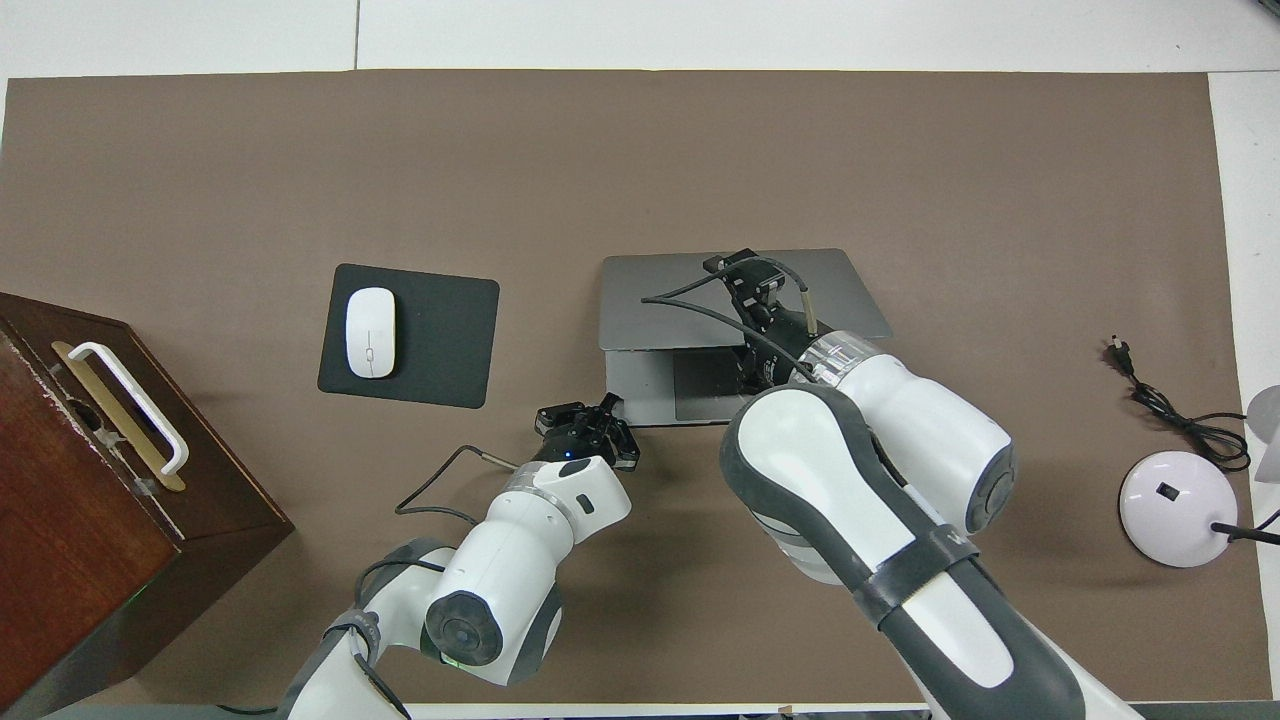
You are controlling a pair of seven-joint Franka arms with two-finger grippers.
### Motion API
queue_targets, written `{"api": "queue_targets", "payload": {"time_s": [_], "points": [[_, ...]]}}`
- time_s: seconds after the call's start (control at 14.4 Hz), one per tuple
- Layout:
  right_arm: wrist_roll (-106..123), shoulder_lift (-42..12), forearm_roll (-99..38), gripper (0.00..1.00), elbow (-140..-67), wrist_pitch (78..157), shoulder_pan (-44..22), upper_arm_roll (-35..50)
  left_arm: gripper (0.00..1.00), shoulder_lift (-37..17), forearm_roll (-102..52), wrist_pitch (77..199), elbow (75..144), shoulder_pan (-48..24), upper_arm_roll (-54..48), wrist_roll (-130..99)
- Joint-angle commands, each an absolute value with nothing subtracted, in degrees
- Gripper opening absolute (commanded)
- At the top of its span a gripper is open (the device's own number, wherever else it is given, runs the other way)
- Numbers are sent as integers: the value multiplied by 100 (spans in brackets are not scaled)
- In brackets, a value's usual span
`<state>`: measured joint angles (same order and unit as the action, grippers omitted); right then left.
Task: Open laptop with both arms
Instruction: 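Lift the laptop lid upward with the right gripper while the left gripper holds, then push the lid farther from the robot with the right gripper to open it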
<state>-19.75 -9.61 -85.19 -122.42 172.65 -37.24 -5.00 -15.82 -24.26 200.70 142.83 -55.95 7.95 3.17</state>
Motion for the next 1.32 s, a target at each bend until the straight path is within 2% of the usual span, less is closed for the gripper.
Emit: {"api": "queue_targets", "payload": {"time_s": [0.0,0.21,0.42,0.55,0.76,1.25], "points": [[-1784,-1195,-8227,98,-12094,16806,-3420,-536,0,-1837,-2584,20092,14186,-5774,773,360],[-2081,-1178,-7781,97,-12103,16376,-3384,-554,0,-1846,-2584,20083,14186,-5774,773,360],[-3387,-1169,-6115,97,-11998,15516,-3270,-685,0,-1846,-2584,20083,14186,-5774,773,360],[-4014,-1186,-5242,97,-11770,15250,-3130,-659,0,-1846,-2584,20083,14186,-5774,773,360],[-4052,-1222,-4880,97,-11462,14741,-2946,-677,0,-1846,-2584,20083,14186,-5774,773,360],[-4052,-1353,-4238,96,-10996,14090,-2637,-677,0,-1846,-2584,20083,14186,-5774,773,360]]}}
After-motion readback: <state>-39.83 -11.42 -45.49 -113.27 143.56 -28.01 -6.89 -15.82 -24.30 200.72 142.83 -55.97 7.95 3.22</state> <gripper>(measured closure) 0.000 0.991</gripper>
